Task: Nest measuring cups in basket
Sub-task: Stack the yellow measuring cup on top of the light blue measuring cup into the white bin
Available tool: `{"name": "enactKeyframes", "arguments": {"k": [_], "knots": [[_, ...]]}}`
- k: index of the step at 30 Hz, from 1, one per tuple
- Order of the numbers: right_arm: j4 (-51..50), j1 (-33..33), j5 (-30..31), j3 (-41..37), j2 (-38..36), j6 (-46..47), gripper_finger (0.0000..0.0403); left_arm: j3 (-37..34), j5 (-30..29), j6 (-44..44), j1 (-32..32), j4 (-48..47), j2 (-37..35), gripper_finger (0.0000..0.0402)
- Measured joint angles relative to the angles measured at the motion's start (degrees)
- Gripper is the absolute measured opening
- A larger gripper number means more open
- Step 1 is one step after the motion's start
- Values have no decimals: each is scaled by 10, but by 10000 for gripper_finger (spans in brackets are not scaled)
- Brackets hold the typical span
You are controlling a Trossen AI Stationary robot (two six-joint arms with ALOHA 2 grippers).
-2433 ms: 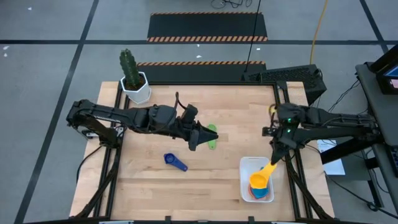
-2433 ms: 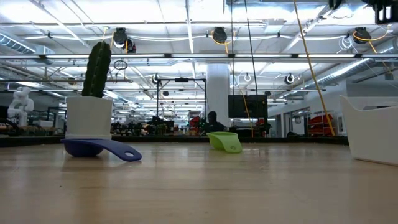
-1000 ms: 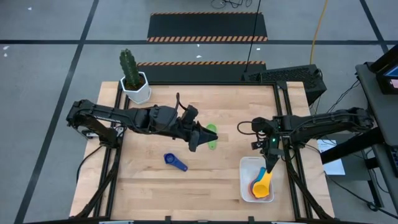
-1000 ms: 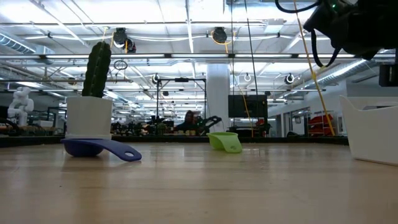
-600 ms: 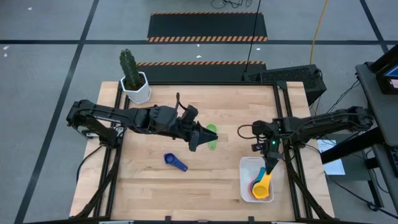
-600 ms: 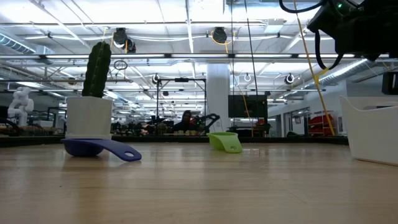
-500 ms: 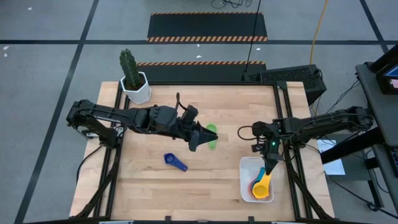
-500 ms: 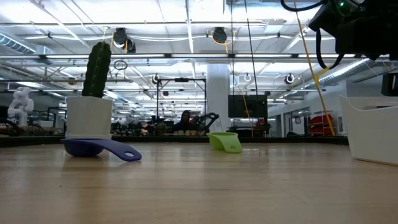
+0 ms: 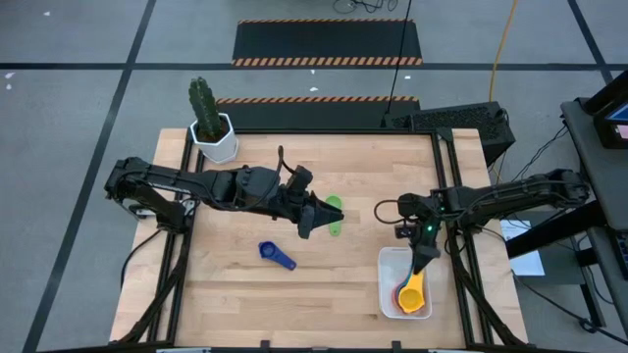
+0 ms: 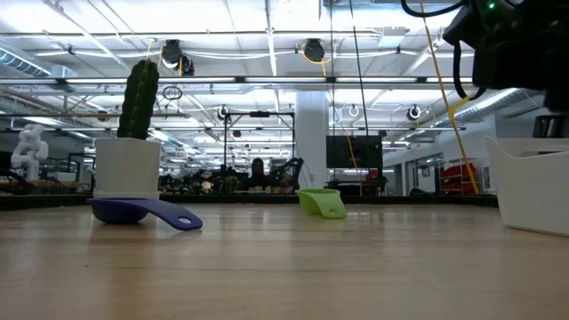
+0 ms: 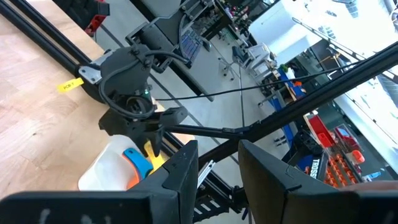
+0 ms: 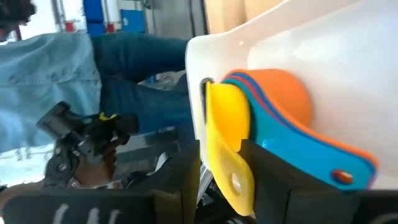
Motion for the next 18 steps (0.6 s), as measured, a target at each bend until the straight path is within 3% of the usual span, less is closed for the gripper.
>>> {"name": "enactKeyframes", "arguments": {"k": [5,11,18], "knots": [[-4,0,43,1,-1,1,120,0,0,0,0,0,0,118],[-97,0,134,42,-3,-69,123,0,0,1,0,0,0,118],[-154,0,157,57,-2,-91,123,0,-5,7,0,0,0,118]]}}
